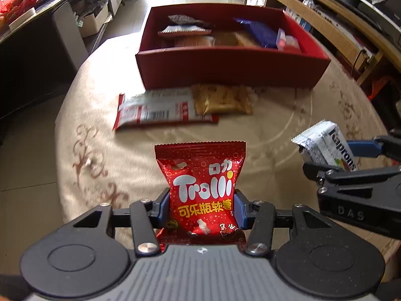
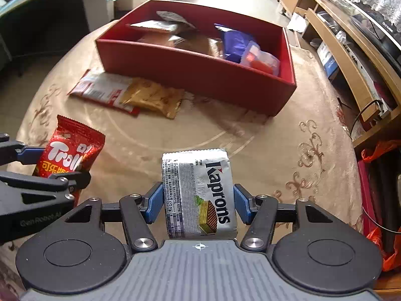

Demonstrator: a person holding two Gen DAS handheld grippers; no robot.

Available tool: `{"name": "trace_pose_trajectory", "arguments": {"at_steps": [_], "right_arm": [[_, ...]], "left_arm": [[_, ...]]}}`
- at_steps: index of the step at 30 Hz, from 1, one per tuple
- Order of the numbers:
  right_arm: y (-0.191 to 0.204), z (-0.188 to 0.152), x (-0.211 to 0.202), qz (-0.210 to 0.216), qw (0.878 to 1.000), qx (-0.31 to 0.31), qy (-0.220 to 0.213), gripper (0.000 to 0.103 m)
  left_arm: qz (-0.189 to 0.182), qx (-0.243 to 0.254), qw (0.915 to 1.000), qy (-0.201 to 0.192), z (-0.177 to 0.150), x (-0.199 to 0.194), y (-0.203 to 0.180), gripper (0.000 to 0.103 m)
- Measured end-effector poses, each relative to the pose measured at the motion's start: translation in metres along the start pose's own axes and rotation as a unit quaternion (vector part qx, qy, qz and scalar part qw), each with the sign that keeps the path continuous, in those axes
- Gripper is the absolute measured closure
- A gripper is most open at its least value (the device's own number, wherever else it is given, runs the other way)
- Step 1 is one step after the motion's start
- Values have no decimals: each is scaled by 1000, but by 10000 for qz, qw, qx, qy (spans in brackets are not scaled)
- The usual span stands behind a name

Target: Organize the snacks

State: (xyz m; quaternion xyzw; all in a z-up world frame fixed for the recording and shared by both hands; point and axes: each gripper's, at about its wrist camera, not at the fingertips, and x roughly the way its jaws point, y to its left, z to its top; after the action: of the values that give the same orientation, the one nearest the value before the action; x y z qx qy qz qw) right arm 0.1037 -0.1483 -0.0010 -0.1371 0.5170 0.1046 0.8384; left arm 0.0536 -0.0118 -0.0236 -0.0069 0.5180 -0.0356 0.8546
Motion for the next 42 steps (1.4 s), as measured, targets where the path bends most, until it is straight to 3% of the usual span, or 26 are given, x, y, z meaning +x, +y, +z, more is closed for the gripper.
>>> {"name": "trace_pose_trajectory", "arguments": {"at_steps": [21,42], "right_arm": [[-26,38,2,-280,9979,389,-426,37],[-38,81,2,-279,9932,705,-886,37]], "left_arm": [[121,141,9976,-671,62,-9,-6,57],[198,76,9943,-1045,112,-7,-5,57]]}}
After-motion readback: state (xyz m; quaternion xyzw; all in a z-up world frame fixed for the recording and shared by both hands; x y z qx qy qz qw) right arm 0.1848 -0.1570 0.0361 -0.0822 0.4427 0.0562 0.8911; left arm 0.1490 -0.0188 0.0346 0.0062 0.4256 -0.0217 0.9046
